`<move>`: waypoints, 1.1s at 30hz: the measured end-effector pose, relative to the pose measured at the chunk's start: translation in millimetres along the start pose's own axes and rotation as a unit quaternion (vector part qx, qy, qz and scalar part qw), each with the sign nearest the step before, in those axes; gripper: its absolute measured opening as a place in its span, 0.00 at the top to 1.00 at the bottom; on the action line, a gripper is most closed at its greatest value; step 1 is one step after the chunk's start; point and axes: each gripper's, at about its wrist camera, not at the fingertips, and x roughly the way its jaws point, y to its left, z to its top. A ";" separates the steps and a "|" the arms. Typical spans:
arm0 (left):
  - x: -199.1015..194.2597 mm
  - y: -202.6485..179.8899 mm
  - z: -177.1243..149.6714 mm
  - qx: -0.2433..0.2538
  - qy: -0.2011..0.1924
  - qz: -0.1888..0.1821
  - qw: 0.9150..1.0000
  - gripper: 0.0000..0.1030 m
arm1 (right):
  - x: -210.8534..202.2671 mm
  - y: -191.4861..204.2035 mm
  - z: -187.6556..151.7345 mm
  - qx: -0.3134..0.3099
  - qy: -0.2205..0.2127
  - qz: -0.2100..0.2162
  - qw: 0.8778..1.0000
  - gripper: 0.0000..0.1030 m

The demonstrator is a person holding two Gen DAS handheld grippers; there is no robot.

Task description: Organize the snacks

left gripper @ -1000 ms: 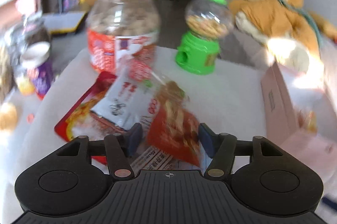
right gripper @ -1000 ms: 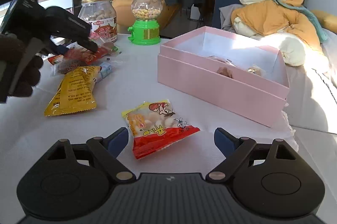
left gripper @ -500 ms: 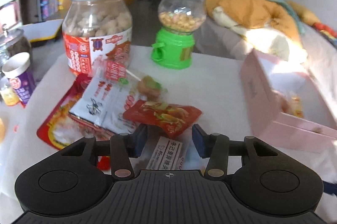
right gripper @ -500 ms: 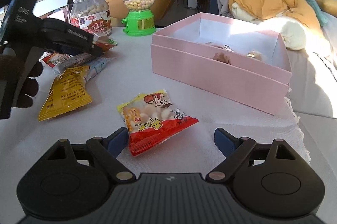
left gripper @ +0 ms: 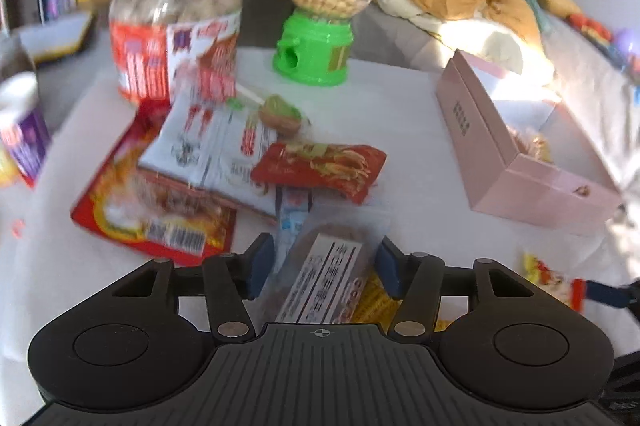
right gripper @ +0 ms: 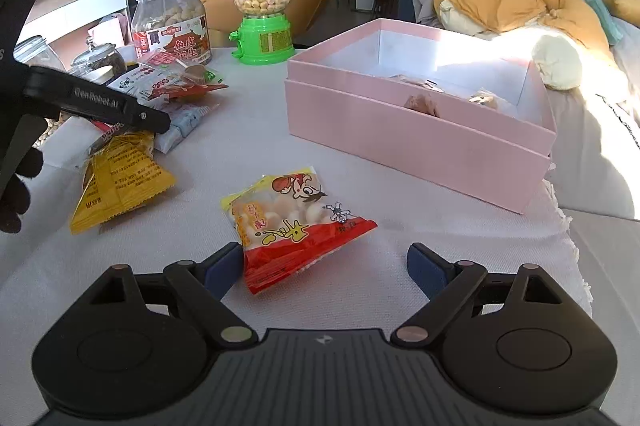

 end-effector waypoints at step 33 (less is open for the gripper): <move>-61.7 -13.9 -69.2 0.036 -0.054 -0.056 0.996 0.61 | 5.0 0.5 0.1 -0.001 0.009 0.002 1.000 0.04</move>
